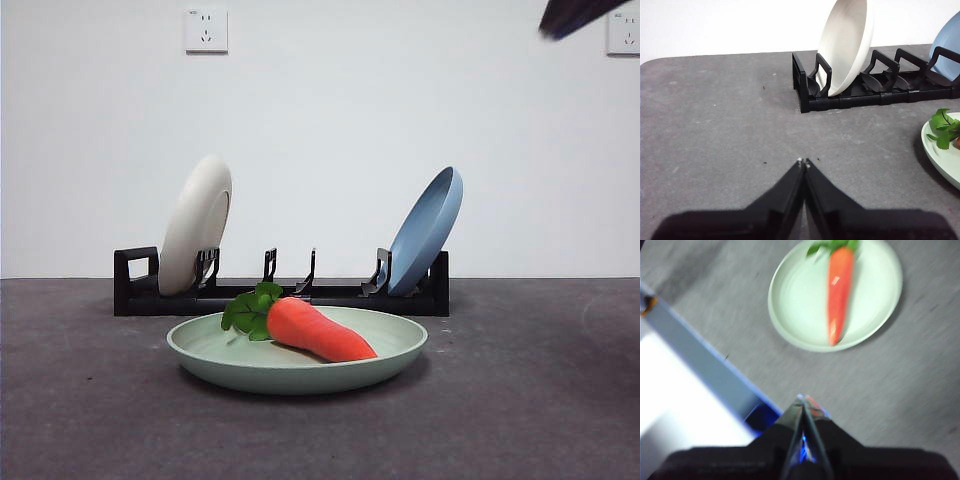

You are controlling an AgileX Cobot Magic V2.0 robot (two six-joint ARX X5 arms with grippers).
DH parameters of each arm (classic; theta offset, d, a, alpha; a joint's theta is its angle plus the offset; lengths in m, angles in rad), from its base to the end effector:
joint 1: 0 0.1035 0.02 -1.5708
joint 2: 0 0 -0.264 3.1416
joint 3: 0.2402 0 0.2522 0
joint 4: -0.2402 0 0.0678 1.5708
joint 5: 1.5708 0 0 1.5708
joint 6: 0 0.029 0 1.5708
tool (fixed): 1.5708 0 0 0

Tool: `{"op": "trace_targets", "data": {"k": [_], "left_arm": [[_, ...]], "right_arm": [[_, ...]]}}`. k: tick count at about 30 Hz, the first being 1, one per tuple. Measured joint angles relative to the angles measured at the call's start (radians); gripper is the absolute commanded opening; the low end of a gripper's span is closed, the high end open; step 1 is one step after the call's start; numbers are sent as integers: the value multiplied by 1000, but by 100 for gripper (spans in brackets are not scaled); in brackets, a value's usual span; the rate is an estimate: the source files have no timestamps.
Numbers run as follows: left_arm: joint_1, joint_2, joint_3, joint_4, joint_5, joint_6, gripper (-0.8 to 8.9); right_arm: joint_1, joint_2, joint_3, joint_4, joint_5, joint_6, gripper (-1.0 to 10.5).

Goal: Take the green plate from the plate rack,put the plate on the table,take the carrot from the table,put the carrot in the plate

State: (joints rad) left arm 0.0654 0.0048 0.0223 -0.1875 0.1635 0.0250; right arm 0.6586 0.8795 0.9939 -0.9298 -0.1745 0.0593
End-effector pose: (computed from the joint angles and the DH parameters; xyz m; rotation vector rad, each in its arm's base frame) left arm 0.0950 0.0015 0.1527 0.0055 0.1677 -0.1000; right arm 0.1189 0.0984 0.3243 -0.1481 0.8361 0.7602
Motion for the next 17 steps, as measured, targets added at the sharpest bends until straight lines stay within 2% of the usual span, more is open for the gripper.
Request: {"op": "trace_targets", "data": {"k": [3,8,13,17], "left_arm": [[0,0,0,0,0,0,-3],[0,0,0,0,0,0,-3],[0,0,0,0,0,0,-3],[0,0,0,0,0,0,-3]], "right_arm": [[-81,-86,-11,94,2,-31,1],[-277,-256,-119,279,-60,-49,1],[-486,-447,-345,475,-60,-58,1],[-568,-594,-556,663,-60,-60,1]]}}
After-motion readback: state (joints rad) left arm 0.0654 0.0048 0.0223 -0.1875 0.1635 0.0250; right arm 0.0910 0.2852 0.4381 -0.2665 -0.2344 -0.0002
